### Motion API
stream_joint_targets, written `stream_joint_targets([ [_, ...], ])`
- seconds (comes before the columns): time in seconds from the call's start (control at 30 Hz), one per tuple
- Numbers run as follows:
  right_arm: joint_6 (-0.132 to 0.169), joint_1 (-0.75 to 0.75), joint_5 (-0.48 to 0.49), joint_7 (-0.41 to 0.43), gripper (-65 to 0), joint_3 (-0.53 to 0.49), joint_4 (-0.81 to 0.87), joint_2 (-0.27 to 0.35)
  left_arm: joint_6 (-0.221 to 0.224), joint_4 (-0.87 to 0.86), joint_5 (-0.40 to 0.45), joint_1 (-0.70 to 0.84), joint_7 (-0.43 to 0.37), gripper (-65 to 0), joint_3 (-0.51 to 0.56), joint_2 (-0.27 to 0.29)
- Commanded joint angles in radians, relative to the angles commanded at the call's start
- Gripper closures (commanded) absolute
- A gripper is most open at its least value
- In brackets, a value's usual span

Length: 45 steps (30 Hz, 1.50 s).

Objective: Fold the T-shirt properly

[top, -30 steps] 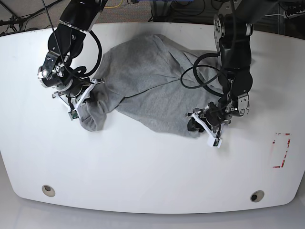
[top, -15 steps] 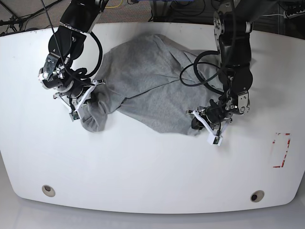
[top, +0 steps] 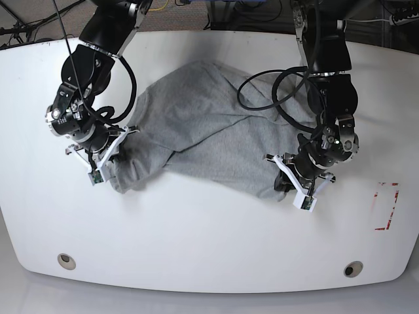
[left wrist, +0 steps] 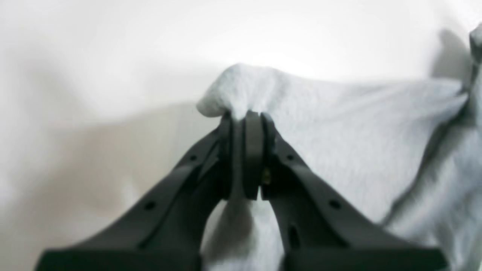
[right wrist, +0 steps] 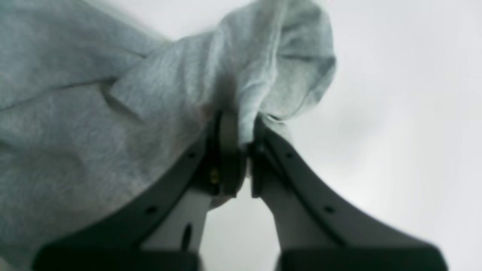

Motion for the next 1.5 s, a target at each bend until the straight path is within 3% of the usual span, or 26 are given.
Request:
stream_joint_targets([
  [0.37, 0.000, 0.192, 0.000, -0.002, 0.0, -0.005, -0.183, 0.097, 0.000, 0.192, 0.000, -0.094, 0.060, 0.0, -0.071, -0.055],
  [0.6, 0.000, 0.319, 0.000, -0.002, 0.0, -0.110, -0.219, 0.170, 0.000, 0.215, 0.003, -0.189, 0.061, 0.0, -0.167, -0.077],
  [0.8, 0.000, 0.431, 0.000, -0.021, 0.0, -0.160, -0.218, 0.181, 0.000, 0.224, 0.002, -0.262, 0.077, 0.0, -0.175, -0.112],
  [1.1, 0.000, 0.614, 0.002, -0.112, 0.0, -0.160, -0.161, 0.201, 0.000, 0.258, -0.002, -0.420, 0.176, 0.0, -0.224, -0.140],
  [1.5, 0.000, 0.664, 0.002, -0.127, 0.0, -0.163, -0.072, 0.206, 0.000, 0.258, 0.000, -0.493, 0.195, 0.0, -0.245, -0.141],
])
